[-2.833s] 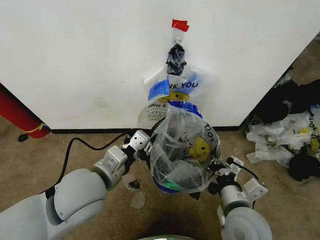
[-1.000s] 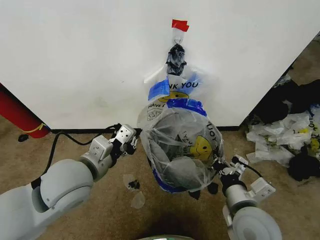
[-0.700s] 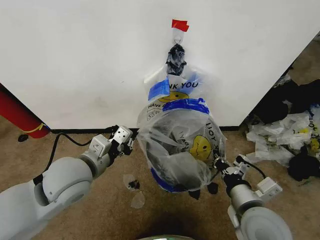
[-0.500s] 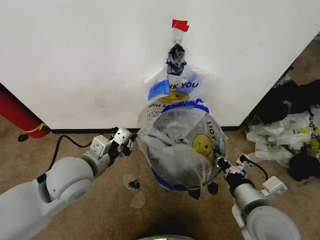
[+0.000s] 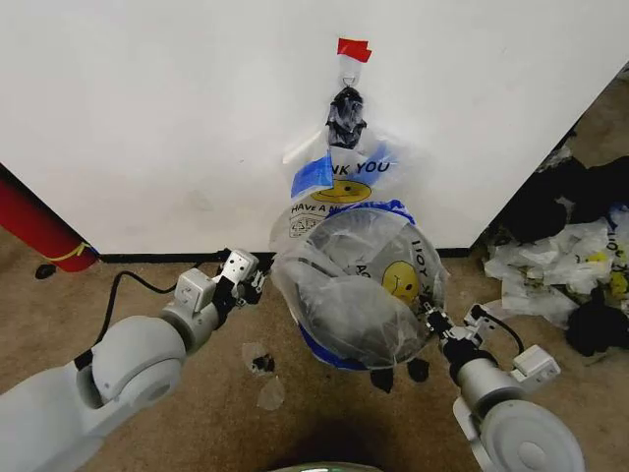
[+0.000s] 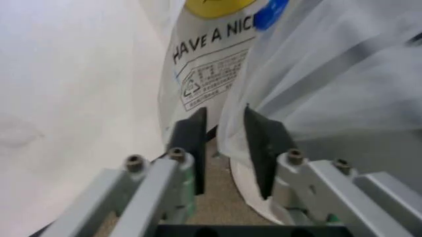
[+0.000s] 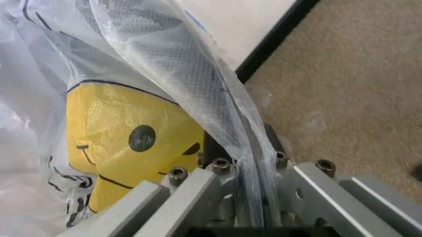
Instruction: Pick up the garbage bag from the wall and place it over the trash bin.
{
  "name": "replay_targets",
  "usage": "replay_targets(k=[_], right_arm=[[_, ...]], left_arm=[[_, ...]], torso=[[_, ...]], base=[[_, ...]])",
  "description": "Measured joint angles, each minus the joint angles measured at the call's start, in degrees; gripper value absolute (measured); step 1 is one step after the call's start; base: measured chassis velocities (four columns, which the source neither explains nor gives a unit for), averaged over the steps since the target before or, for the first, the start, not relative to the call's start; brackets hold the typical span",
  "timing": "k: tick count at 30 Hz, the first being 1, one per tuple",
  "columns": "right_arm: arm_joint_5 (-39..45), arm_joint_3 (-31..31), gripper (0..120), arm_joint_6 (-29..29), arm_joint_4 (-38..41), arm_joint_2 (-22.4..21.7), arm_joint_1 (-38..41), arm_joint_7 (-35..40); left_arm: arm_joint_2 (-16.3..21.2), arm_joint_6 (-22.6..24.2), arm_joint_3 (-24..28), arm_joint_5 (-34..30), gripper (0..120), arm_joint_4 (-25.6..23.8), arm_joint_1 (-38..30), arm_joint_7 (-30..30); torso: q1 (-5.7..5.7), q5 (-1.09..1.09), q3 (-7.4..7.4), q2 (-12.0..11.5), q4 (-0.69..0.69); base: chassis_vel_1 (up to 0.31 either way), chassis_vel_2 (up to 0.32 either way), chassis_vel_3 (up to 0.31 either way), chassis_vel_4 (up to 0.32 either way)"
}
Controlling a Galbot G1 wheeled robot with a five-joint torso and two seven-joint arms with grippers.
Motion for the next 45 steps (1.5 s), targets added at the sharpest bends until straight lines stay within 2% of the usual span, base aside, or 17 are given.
replay_targets(k=[2,5,8,9,12,15,16,18,21,28,35,45], right_arm=[[0.3,0.0,0,0.0,-0.1,0.1,0.2,0.5],[1.8,0.3,0,-0.1,-0.3,0.3,0.8,2.5],[5.3,1.2,0,-0.1,-0.3,0.5,1.6,5.2],[5.3,1.2,0,-0.1,-0.3,0.5,1.6,5.2],[10.6,2.6,0,-0.2,-0.2,0.9,2.8,11.3],[12.8,3.7,0,0.7,-0.4,1.7,3.7,15.5],[12.8,3.7,0,0.7,-0.4,1.7,3.7,15.5],[13.3,4.2,0,1.7,-0.4,2.3,3.8,16.5],[13.3,4.3,0,2.7,0.0,3.2,3.7,16.7],[11.8,4.2,0,3.0,1.1,4.3,3.1,16.1],[10.5,4.1,0,2.9,2.0,5.1,2.7,15.6],[10.5,3.9,0,2.6,2.1,5.0,3.0,15.5]], left_arm=[[0.1,0.1,-0.4,-0.6,31,-1.0,0.5,-0.6],[0.1,-0.1,-1.3,-2.5,45,-3.8,2.5,-2.8],[-1.4,-4.4,-3.0,-7.2,57,-6.0,6.6,-6.2],[-1.4,-4.4,-3.0,-7.2,57,-6.0,6.6,-6.2],[-4.5,-14.0,-4.5,-11.5,71,-6.7,15.2,-7.4],[-7.5,-20.3,-4.8,-12.4,83,-6.7,22.4,-6.5],[-7.5,-20.3,-4.8,-12.4,83,-6.7,22.4,-6.5],[-9.5,-22.7,-4.6,-14.7,92,-6.7,25.8,-5.3],[-11.9,-23.0,-3.5,-21.4,100,-6.7,27.2,-4.9],[-13.9,-20.5,-1.1,-29.8,100,-6.7,24.7,-5.6],[-14.4,-19.5,-0.3,-31.5,100,-6.7,22.1,-5.9],[-14.6,-18.4,0.5,-28.9,100,-6.6,21.6,-5.7]], torso=[[0.00,0.00,0.00,0.0,0.00],[0.00,0.00,0.00,0.0,0.00],[0.00,0.00,0.00,0.0,-0.01],[0.00,0.00,0.00,0.0,-0.01],[0.00,-0.01,0.00,0.0,0.01],[0.00,-0.02,0.00,0.0,0.02],[0.00,-0.02,0.00,0.0,0.02],[0.00,0.01,0.00,0.0,0.01],[0.00,-0.01,-0.01,0.0,0.01],[0.00,0.00,0.00,0.0,0.00],[0.00,0.00,0.00,0.0,0.00],[0.00,0.00,0.00,0.0,0.00]], base=[[0.000,0.000,0.000,0.000],[0.000,0.000,0.000,0.000],[0.000,0.000,0.000,0.000],[0.000,0.000,0.000,0.000],[0.000,0.000,0.000,0.000],[0.000,0.000,0.000,0.000],[0.000,0.000,0.000,0.000],[0.000,0.000,0.000,0.000],[0.000,0.000,0.000,0.000],[0.000,0.000,0.000,0.000],[0.000,0.000,0.000,0.000],[0.000,0.000,0.000,0.000]])
